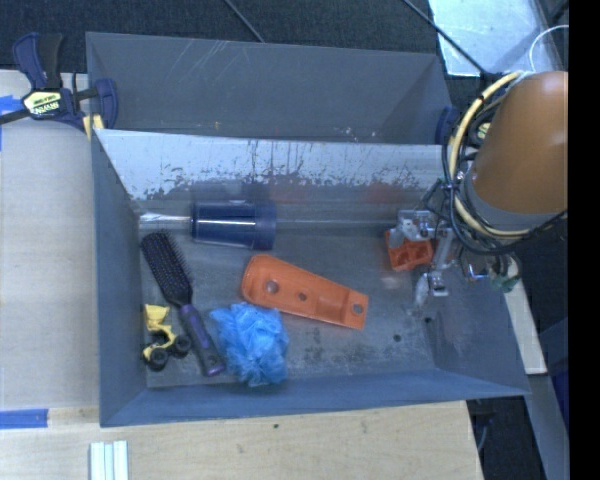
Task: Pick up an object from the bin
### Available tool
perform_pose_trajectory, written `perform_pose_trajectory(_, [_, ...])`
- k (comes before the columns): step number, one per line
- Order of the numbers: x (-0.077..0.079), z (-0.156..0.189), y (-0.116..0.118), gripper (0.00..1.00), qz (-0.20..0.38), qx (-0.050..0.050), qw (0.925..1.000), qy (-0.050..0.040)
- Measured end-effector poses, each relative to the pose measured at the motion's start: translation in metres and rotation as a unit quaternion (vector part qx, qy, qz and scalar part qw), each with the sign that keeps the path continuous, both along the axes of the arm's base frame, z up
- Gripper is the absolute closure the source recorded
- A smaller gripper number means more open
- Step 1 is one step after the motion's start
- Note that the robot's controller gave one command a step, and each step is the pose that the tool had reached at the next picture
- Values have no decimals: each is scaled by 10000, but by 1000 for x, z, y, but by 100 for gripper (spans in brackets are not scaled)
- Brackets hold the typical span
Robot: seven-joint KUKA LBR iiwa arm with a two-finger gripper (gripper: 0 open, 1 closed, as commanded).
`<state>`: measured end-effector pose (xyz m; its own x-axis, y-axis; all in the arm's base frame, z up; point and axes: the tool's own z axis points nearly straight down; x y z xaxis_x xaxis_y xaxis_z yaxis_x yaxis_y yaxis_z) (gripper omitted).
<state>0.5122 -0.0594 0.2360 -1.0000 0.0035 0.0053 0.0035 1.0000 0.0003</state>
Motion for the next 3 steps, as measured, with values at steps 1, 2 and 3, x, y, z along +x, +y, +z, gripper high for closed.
perform_pose_trajectory(1, [1, 5, 0, 0, 16, -5, 10000, -45])
perform_pose_trajectory(2, [52, -136, 55, 0, -217, 0, 9997, -68])
perform_pose_trajectory(3, [49, -72, 77, 0, -532, -9, 9985, -136])
